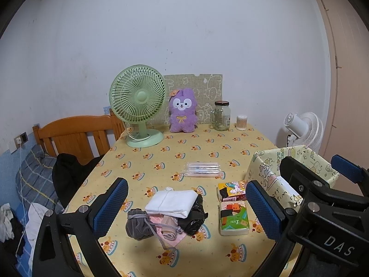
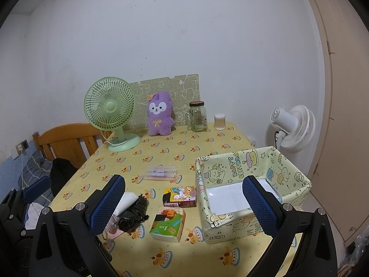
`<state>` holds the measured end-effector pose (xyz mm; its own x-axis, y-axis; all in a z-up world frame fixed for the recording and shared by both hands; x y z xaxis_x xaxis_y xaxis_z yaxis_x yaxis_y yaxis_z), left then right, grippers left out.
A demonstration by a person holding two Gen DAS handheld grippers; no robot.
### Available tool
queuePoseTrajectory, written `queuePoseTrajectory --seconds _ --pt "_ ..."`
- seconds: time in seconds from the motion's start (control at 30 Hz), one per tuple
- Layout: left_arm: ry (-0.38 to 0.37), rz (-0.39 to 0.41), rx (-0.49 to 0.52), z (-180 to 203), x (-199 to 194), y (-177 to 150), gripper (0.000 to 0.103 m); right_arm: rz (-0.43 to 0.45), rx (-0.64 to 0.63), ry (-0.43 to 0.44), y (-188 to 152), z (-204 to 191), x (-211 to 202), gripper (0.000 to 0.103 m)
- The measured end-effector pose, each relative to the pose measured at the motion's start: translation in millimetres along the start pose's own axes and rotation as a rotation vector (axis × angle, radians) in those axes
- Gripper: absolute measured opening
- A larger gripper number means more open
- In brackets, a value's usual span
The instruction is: Organize soft objects
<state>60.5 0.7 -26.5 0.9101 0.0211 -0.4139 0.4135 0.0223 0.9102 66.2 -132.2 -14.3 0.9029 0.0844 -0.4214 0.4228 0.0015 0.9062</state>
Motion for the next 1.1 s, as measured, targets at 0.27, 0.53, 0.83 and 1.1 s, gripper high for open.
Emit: queuePoseTrajectory --seconds 0.27,0.53,0.83,1.1 --pt "0.002 0.002 0.001 -0.2 -0.3 -0.6 0.103 0.002 -0.002 0.0 -0.4 -1.0 -0.4 0.103" --pt "0.001 0.002 -0.002 -0.2 -0.7 -1.3 0.103 0.001 -0.005 0.002 -0.5 -1.7 0.2 0.103" --pt "-0.002 0.007 0.003 0.9 -0.9 -2.7 0.103 0.001 -0.01 0.007 0.7 -7.5 0.3 0.103" --pt "-0.014 0.007 -0.004 -1.7 -0.3 -3.7 0.103 -0.004 0.005 0.02 -1.0 -9.4 0.3 0.103"
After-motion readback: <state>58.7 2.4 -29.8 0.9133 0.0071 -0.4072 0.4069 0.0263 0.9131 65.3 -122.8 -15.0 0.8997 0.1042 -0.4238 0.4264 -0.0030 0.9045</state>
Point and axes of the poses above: each gripper's, at about its wrist camera, not at the fingertips, and x roughly the way its jaws point, z to its right, y to its top, the point moved 7 cm from there along x, roughly the way its jaws point, and after that the axes turned 3 degrees about -x, right-handed, at the moved point
